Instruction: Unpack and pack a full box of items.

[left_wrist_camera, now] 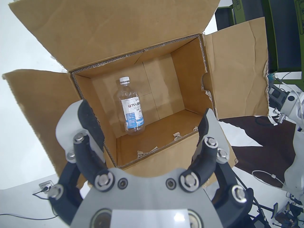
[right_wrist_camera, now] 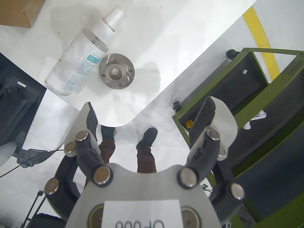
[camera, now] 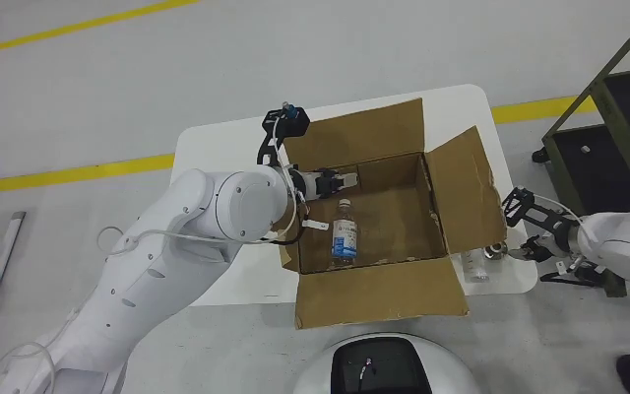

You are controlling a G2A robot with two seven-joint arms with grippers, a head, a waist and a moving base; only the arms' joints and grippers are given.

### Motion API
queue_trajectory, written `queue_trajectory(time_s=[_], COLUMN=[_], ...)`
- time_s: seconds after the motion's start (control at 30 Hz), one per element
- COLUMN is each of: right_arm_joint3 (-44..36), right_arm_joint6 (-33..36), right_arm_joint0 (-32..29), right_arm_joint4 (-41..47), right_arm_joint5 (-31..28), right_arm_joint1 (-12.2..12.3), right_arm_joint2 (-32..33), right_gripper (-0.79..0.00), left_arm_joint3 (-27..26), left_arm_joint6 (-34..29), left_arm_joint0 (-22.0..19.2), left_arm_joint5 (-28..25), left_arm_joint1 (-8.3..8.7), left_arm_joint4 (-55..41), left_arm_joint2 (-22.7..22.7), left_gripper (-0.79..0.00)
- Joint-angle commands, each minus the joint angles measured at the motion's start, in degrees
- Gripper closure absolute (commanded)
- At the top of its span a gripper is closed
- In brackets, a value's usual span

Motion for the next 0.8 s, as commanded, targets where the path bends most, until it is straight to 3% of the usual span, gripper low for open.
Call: queue_trajectory(time_s=[0.0,0.63,0.67,0.7,0.77], right_arm_joint3=[0.00,-1.27,-1.69,-2.11,-2.72], right_arm_joint6=[0.00,-3.68,-3.58,-3.20,-1.39], right_arm_joint0=[0.00,-2.26,-2.14,-2.02,-1.65], right_arm_joint4=[-0.01,-0.39,-0.50,-0.70,-1.20], right_arm_joint5=[0.00,-0.35,-0.06,0.17,-0.10], right_arm_joint1=[0.00,0.24,0.27,0.30,0.39], right_arm_joint2=[0.00,0.41,0.31,0.14,-0.79], right_gripper=[-0.785,-0.785,-0.576,-0.419,-0.320], left_arm_joint3=[0.00,0.00,0.00,0.00,0.00], left_arm_joint6=[0.00,0.00,0.00,0.00,0.00], left_arm_joint0=[0.00,0.00,0.00,0.00,0.00], left_arm_joint5=[0.00,0.00,0.00,0.00,0.00], left_arm_joint1=[0.00,0.00,0.00,0.00,0.00], left_arm_joint4=[0.00,0.00,0.00,0.00,0.00], left_arm_joint2=[0.00,0.00,0.00,0.00,0.00], left_gripper=[-0.785,-0.785,-0.785,-0.785,-0.785])
